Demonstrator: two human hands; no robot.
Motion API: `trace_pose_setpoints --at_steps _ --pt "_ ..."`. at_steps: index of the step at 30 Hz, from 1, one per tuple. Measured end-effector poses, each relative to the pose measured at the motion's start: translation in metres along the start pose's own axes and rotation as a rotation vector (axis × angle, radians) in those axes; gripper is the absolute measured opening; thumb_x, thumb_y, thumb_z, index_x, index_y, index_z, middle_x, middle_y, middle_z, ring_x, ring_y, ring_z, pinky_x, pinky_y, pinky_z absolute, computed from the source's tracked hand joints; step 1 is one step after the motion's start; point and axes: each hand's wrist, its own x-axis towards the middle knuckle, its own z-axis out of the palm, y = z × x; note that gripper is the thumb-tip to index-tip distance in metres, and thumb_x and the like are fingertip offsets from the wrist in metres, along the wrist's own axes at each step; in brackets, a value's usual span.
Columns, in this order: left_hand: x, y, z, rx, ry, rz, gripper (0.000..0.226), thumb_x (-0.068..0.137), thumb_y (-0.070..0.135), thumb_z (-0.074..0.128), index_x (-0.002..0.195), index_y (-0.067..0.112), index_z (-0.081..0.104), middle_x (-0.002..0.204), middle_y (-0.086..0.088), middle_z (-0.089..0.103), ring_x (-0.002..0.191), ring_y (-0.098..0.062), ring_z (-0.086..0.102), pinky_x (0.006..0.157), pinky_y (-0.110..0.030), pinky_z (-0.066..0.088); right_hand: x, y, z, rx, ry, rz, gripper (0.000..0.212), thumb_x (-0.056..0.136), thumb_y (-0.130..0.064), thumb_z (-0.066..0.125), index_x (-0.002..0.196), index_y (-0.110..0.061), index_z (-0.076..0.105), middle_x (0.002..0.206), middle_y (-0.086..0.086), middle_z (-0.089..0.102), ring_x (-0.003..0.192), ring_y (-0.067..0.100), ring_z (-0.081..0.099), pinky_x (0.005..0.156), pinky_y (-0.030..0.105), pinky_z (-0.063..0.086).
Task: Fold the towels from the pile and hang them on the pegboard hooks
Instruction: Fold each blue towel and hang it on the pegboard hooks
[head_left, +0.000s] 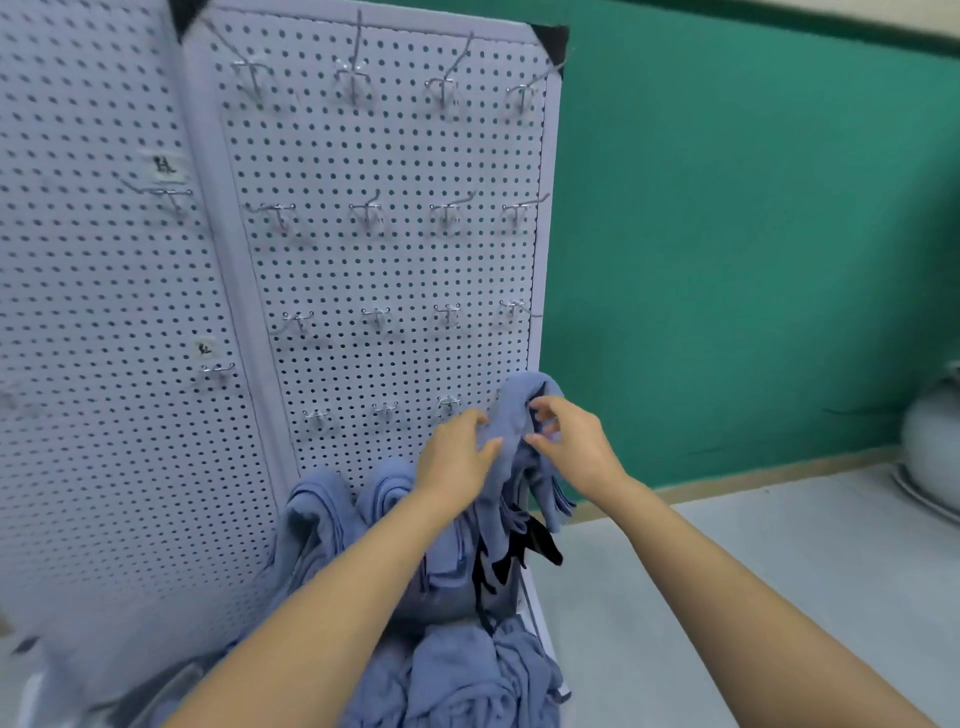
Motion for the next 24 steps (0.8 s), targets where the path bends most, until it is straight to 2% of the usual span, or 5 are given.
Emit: trace_pose_setpoints --at_steps 6,12,16,19,24 --pt "-0.081 -0.072 -0.066 0.093 0.032 -0.075 0.023 0.097 0.035 0.051 0.109 0.019 0.063 0.103 0.002 0.064 0.087 -0.016 0.056 0.075 -0.031 0.045 -0.076 -0.065 0.044 0.015 -0.180 -0.095 0.037 0.093 -0.016 0.062 0.128 -0.010 0.052 0.116 0.007 0.060 0.091 0.021 0.056 0.090 0.040 0.048" --pt "-0.168 -0.173 -0.102 0.139 0.055 -0.326 0.017 0.097 0.025 0.052 0.090 0.018 0.066 0.086 0.000 0.062 0.081 -0.017 0.056 0.071 -0.031 0.046 -0.139 -0.099 0.141 0.006 -0.424 -0.083 0.035 0.096 -0.020 0.058 0.129 -0.012 0.051 0.121 0.007 0.059 0.092 0.020 0.055 0.092 0.038 0.047" --pt "-0.209 -0.238 -0.104 0.078 0.009 -0.472 0.020 0.096 0.022 0.054 0.080 0.015 0.064 0.081 -0.007 0.065 0.081 -0.026 0.061 0.074 -0.037 0.052 -0.169 -0.109 0.210 -0.005 -0.577 -0.039 0.035 0.096 -0.019 0.057 0.130 -0.011 0.051 0.122 0.009 0.058 0.103 0.024 0.057 0.095 0.037 0.046" --pt "-0.234 -0.284 -0.095 0.029 -0.037 -0.585 0.018 0.095 0.019 0.057 0.081 0.011 0.066 0.077 -0.006 0.064 0.075 -0.024 0.059 0.070 -0.033 0.048 -0.184 -0.107 0.259 -0.013 -0.677 -0.020 0.033 0.096 -0.019 0.058 0.128 -0.011 0.052 0.121 0.009 0.059 0.104 0.025 0.057 0.094 0.037 0.047" --pt "-0.257 -0.358 -0.070 -0.020 -0.080 -0.775 0.026 0.091 0.013 0.056 0.066 0.015 0.060 0.073 -0.009 0.063 0.071 -0.025 0.058 0.070 -0.032 0.048 -0.192 -0.098 0.334 -0.012 -0.816 -0.005 0.029 0.095 -0.018 0.058 0.122 -0.009 0.054 0.117 0.009 0.060 0.101 0.026 0.058 0.092 0.041 0.048"
